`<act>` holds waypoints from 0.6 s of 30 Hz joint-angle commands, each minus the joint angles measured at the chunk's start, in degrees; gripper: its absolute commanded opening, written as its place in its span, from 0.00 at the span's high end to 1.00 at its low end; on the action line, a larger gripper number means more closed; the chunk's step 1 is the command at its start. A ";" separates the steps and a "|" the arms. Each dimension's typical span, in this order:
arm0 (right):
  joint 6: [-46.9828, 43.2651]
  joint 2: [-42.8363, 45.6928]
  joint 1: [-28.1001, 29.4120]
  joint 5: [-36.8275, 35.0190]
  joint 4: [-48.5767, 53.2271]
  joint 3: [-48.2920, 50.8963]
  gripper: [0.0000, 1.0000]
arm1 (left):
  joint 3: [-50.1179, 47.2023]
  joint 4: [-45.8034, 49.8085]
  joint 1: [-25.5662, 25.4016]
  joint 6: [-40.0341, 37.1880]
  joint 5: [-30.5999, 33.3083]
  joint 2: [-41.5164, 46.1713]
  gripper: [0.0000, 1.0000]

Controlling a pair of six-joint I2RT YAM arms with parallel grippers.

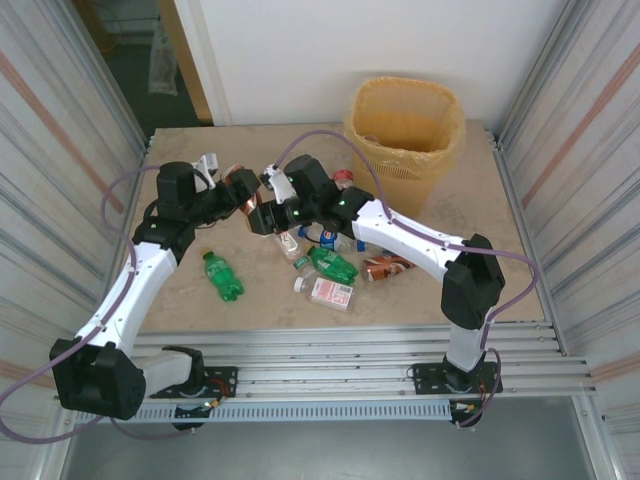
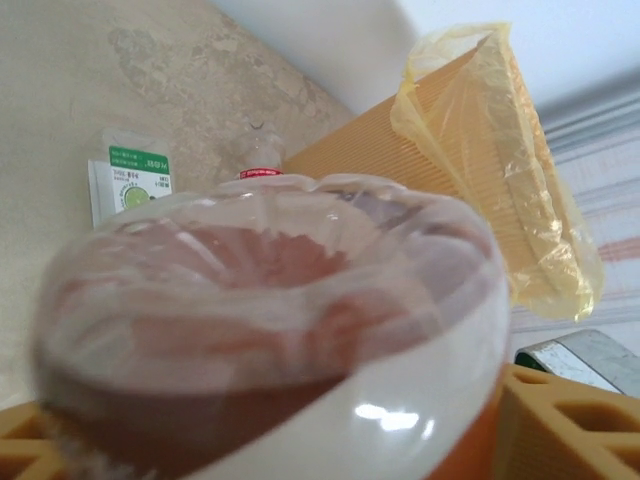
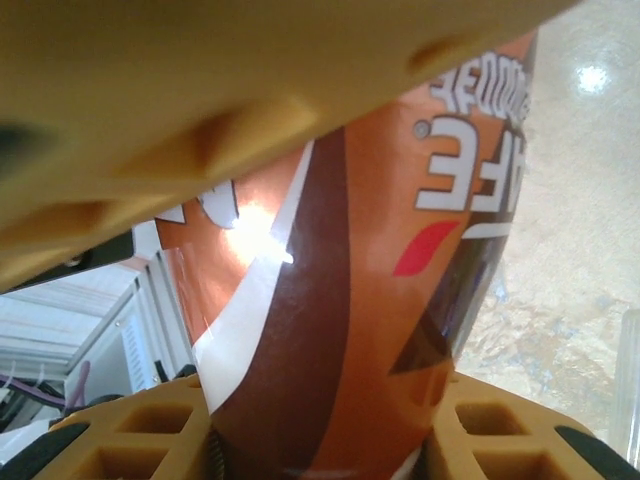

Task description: Put the plastic bottles in the bin

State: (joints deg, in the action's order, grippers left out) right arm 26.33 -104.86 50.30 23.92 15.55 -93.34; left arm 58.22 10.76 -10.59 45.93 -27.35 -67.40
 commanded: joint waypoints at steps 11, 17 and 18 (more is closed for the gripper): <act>-2.77 4.86 -1.09 -3.81 3.28 0.93 0.84 | 1.29 3.25 4.07 -1.32 1.57 7.38 0.01; -4.45 8.36 -3.25 -7.12 6.76 1.80 0.84 | 2.24 7.91 5.91 -4.76 4.60 12.95 0.01; -4.99 9.07 -3.59 -8.07 7.96 1.46 0.83 | 2.21 8.59 6.01 -5.37 5.44 13.84 0.01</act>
State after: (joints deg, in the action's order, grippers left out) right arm 24.12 -99.94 47.53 18.98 20.53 -91.96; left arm 58.67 16.23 -5.17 43.79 -24.25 -56.05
